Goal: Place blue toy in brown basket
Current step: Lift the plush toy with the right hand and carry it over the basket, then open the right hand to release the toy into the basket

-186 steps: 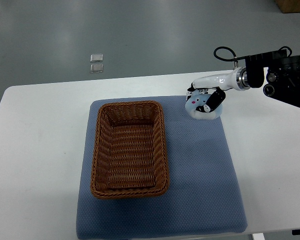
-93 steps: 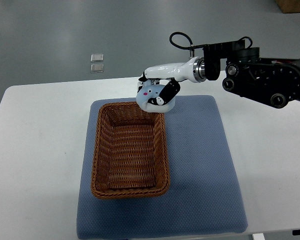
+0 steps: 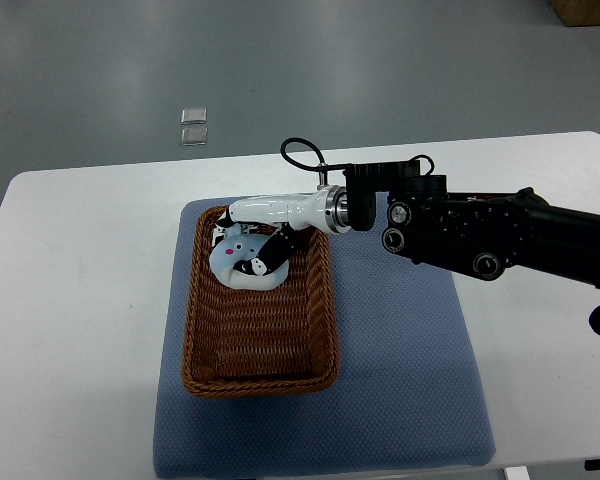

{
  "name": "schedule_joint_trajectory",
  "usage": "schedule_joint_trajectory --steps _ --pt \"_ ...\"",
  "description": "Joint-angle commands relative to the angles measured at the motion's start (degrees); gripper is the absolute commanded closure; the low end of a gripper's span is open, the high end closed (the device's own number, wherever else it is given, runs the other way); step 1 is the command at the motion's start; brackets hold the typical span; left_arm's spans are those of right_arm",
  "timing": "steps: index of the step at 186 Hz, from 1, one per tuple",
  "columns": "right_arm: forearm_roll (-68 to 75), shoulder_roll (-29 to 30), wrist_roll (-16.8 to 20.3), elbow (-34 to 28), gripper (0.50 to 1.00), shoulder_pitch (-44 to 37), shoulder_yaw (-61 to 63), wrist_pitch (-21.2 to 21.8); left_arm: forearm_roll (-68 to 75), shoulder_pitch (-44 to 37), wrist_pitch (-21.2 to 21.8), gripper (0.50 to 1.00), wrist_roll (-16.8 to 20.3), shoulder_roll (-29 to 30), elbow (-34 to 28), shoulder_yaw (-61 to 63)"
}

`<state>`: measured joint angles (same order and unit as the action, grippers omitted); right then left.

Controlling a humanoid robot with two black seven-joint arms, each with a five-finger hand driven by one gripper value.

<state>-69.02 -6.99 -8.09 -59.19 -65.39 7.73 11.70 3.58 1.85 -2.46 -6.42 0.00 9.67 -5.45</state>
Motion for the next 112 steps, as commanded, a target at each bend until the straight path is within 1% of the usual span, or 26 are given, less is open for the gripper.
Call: schedule_joint_trajectory --steps 1,2,3,4,5,6,10,16,19,20,21,22,23,24,25,26,27,28,29,30,31,32,33,45,90,112 --pt "-0.1 0.8 0.0 0.4 0.854 1.5 0.0 -1.3 0.0 0.0 0.0 0.5 0.0 0.0 0.0 0.0" --pt "0.0 0.8 0.0 0.5 0.84 1.6 0.0 -1.4 0.0 0.0 0.0 0.5 0.0 0.0 0.0 0.0" --pt "0.0 0.8 0.0 0.5 0.84 1.6 0.0 -1.4 0.0 0.0 0.0 0.5 0.0 0.0 0.0 0.0" --pt "0.0 0.9 0.0 0.6 0.824 1.7 0.0 -1.5 0.0 0.0 0.0 0.5 0.0 0.0 0.0 0.0" --pt "0.0 0.9 0.0 0.6 0.824 1.7 0.0 -1.5 0.0 0.0 0.0 0.5 0.0 0.0 0.0 0.0" --pt "0.0 0.9 0.0 0.6 0.812 1.8 0.1 -1.7 0.0 0.0 0.0 0.5 0.0 0.0 0.0 0.0" --pt "0.0 1.0 0.0 0.7 0.801 1.9 0.1 -1.8 0.0 0.0 0.0 0.5 0.0 0.0 0.0 0.0" --pt "0.0 1.1 0.0 0.7 0.769 2.2 0.1 -2.1 0.0 0.0 0.0 0.5 0.0 0.0 0.0 0.0" --pt "0.0 1.1 0.0 0.7 0.742 2.3 0.1 -2.3 0.0 0.0 0.0 0.5 0.0 0.0 0.0 0.0" --pt "0.0 1.1 0.0 0.7 0.742 2.3 0.1 -2.3 0.0 0.0 0.0 0.5 0.0 0.0 0.0 0.0" --pt "0.0 1.0 0.0 0.7 0.728 2.3 0.2 -2.5 0.0 0.0 0.0 0.5 0.0 0.0 0.0 0.0" --pt "0.0 1.0 0.0 0.7 0.728 2.3 0.2 -2.5 0.0 0.0 0.0 0.5 0.0 0.0 0.0 0.0" --pt "0.0 1.0 -0.1 0.7 0.712 2.3 0.2 -2.6 -0.1 0.0 0.0 0.5 0.0 0.0 0.0 0.0" --pt "0.0 1.0 -0.1 0.7 0.711 2.3 0.2 -2.6 -0.1 0.0 0.0 0.5 0.0 0.0 0.0 0.0" --pt "0.0 1.0 -0.1 0.7 0.695 2.3 0.3 -2.6 -0.1 0.0 0.0 0.5 0.0 0.0 0.0 0.0" --pt "0.0 1.0 -0.1 0.7 0.695 2.3 0.3 -2.6 -0.1 0.0 0.0 0.5 0.0 0.0 0.0 0.0" --pt "0.1 1.0 -0.1 0.7 0.681 2.3 0.4 -2.6 0.0 0.0 0.0 0.5 0.0 0.0 0.0 0.0" --pt "0.1 1.0 -0.1 0.7 0.681 2.3 0.4 -2.6 0.0 0.0 0.0 0.5 0.0 0.0 0.0 0.0" --pt "0.1 1.0 0.0 0.8 0.667 2.4 0.5 -2.6 0.0 0.0 0.0 0.5 0.0 0.0 0.0 0.0" --pt "0.1 1.0 0.0 0.8 0.666 2.4 0.5 -2.6 0.0 0.0 0.0 0.5 0.0 0.0 0.0 0.0" --pt "0.1 1.0 -0.1 0.8 0.652 2.4 0.5 -2.6 0.0 0.0 -0.1 0.5 0.0 0.0 0.0 0.0" --pt "0.1 1.0 -0.1 0.8 0.652 2.4 0.5 -2.6 0.0 0.0 -0.1 0.5 0.0 0.0 0.0 0.0" --pt "0.1 1.0 -0.1 0.8 0.64 2.4 0.7 -2.6 0.0 0.0 -0.1 0.5 0.0 0.0 0.0 0.0" --pt "0.1 0.9 -0.1 0.8 0.607 2.4 0.9 -2.6 0.0 0.0 0.0 0.5 0.0 0.0 0.0 0.0" --pt "0.2 0.4 -0.1 0.8 0.597 2.3 1.2 -2.2 -0.1 0.0 0.0 0.5 0.0 0.0 0.0 0.0" --pt "1.5 -0.8 -0.1 1.7 0.597 2.3 6.9 -1.8 0.0 0.0 0.0 0.5 0.0 0.0 0.0 0.0"
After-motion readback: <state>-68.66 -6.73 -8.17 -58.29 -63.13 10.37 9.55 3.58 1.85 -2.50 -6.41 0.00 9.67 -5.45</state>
